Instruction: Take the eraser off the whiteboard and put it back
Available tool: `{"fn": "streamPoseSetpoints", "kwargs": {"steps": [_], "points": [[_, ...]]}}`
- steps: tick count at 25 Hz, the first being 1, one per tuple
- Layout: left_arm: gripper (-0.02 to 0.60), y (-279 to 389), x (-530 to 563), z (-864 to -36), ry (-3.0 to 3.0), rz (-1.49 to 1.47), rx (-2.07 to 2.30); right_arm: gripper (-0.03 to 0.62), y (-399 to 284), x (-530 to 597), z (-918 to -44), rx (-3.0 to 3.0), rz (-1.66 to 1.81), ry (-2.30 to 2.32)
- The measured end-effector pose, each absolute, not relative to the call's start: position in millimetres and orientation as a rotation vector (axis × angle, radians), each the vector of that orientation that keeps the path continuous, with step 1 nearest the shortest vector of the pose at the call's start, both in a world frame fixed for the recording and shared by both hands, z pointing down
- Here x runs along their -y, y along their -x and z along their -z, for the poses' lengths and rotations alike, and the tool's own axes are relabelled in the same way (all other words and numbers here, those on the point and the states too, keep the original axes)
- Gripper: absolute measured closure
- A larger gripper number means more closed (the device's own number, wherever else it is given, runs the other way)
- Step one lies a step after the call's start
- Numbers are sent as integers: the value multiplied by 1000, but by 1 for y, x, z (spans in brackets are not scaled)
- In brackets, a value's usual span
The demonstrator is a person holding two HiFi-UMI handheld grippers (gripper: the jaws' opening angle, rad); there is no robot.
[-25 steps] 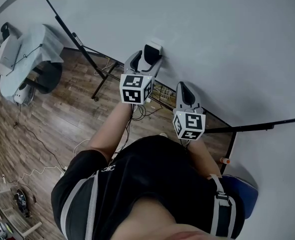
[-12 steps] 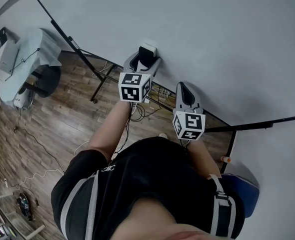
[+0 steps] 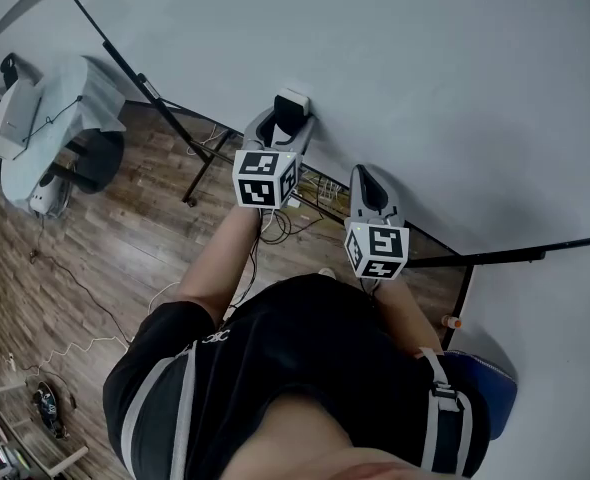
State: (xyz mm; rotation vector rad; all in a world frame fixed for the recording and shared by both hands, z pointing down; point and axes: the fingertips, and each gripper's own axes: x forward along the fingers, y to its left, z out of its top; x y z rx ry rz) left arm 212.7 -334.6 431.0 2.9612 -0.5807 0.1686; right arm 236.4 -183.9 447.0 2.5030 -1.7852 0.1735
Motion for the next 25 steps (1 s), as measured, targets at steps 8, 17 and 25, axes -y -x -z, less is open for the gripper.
{"fn": "streamPoseSetpoints", "kwargs": {"steps": [8,17,25], "points": [[332,-202,329,-425,-2974,-125,600,589,-236,185,-445,1813,-166,-2499],[333,-172,329,-427,-2956,-106,686,589,-226,193,-445,1871,-145,-2462],[331,-107,343,-428,-2878,-90,847,589,-208,214,-423,1980,-52,-2441]]}}
